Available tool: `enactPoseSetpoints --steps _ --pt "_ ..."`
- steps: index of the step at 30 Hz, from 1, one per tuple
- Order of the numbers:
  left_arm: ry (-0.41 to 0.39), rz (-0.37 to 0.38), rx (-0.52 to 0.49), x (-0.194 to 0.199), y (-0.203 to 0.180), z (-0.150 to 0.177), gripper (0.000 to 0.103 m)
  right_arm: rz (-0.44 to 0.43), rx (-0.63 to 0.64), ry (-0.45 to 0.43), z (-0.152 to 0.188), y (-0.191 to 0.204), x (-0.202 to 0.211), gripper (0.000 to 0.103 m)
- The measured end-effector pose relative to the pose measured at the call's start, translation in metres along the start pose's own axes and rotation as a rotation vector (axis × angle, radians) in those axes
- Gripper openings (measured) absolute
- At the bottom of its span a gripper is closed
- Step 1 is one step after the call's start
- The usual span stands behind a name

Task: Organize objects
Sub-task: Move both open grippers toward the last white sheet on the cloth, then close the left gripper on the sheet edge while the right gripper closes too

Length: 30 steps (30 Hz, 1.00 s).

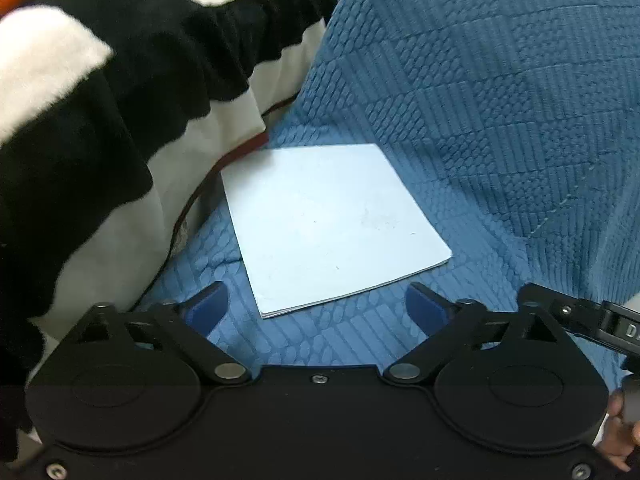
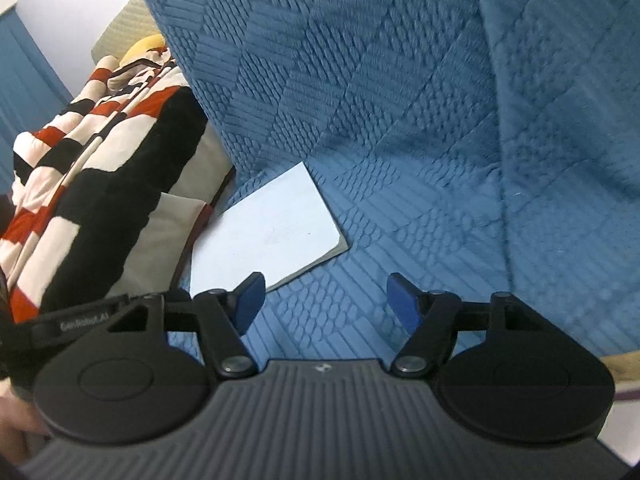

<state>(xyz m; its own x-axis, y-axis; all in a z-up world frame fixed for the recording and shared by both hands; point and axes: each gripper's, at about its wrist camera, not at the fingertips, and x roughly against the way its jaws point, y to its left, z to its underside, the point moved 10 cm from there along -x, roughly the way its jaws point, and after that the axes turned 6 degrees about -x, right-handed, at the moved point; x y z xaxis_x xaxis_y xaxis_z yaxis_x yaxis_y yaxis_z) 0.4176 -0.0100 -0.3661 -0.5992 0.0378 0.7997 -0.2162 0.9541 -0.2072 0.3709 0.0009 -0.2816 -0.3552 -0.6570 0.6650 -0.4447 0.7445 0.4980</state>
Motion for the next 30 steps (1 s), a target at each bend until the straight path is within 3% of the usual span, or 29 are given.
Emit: enactPoseSetpoints --steps 5,7,10,13,18,26,30 --pt "0.026 -0.01 -0.002 -0.016 -0.001 -0.005 0.076 -0.037 -0.054 0.052 -0.004 -0.001 -0.03 0.067" --pt "0.035 -0.02 -0.008 -0.021 -0.002 -0.007 0.071 -0.056 -0.084 0.074 -0.005 -0.002 -0.04 0.057" --pt "0.051 -0.029 -0.01 -0.03 -0.001 -0.008 0.065 -0.055 -0.104 0.098 -0.009 -0.004 -0.055 0.054" --pt "0.059 -0.065 -0.029 -0.037 0.003 -0.009 0.062 -0.05 -0.101 0.095 -0.016 -0.009 -0.066 0.054" --pt "0.073 -0.14 -0.096 -0.045 0.009 -0.006 0.043 -0.061 -0.093 0.125 -0.021 -0.015 -0.088 0.047" --pt "0.075 -0.111 -0.041 -0.048 0.018 -0.011 0.042 -0.117 -0.144 0.162 -0.022 -0.013 -0.101 0.046" --pt "0.075 -0.091 -0.013 -0.047 0.022 -0.013 0.042 -0.173 -0.241 0.19 -0.023 -0.013 -0.107 0.046"
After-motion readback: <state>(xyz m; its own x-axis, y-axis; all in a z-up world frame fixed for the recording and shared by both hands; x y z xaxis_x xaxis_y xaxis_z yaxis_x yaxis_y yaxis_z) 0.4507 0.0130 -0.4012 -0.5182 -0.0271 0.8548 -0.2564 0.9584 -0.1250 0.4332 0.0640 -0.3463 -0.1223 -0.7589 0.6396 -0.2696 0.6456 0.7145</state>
